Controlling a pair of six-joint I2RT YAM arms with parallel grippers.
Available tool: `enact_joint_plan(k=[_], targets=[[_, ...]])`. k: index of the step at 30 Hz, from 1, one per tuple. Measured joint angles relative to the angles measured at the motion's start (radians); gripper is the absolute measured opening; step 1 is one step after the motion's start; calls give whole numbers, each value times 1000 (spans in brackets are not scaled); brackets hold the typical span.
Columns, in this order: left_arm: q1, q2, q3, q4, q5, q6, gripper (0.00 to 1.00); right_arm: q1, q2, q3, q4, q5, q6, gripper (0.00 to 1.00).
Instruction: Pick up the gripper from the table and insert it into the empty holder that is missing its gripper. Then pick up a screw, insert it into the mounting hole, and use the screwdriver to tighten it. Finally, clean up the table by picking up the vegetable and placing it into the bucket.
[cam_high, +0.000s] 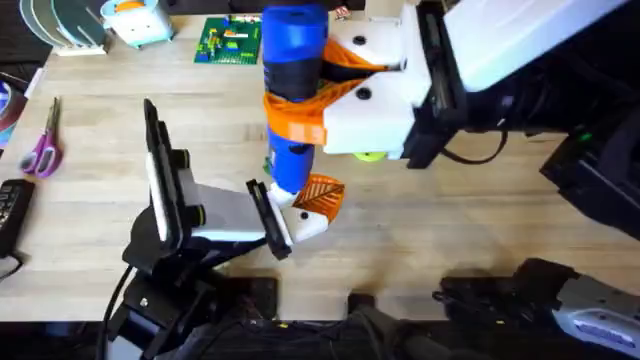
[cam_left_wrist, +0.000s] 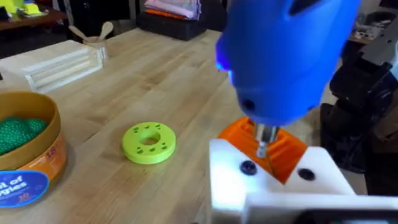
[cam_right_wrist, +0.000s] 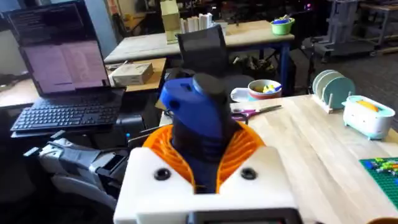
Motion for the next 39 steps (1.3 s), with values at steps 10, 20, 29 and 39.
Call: enact_joint_plan(k=[10, 20, 29, 39], targets=[[0, 0, 0, 0, 0, 0, 6, 0, 48, 25, -15, -11, -14, 121], [0, 0, 0, 0, 0, 1, 6, 0, 48, 27, -42, -15, -50, 121], [0, 0, 0, 0, 0, 2, 6, 0, 48, 31, -62, -15, -67, 121], [0, 0, 0, 0, -1, 3, 6, 2, 48, 38, -62, -23, -71, 121]])
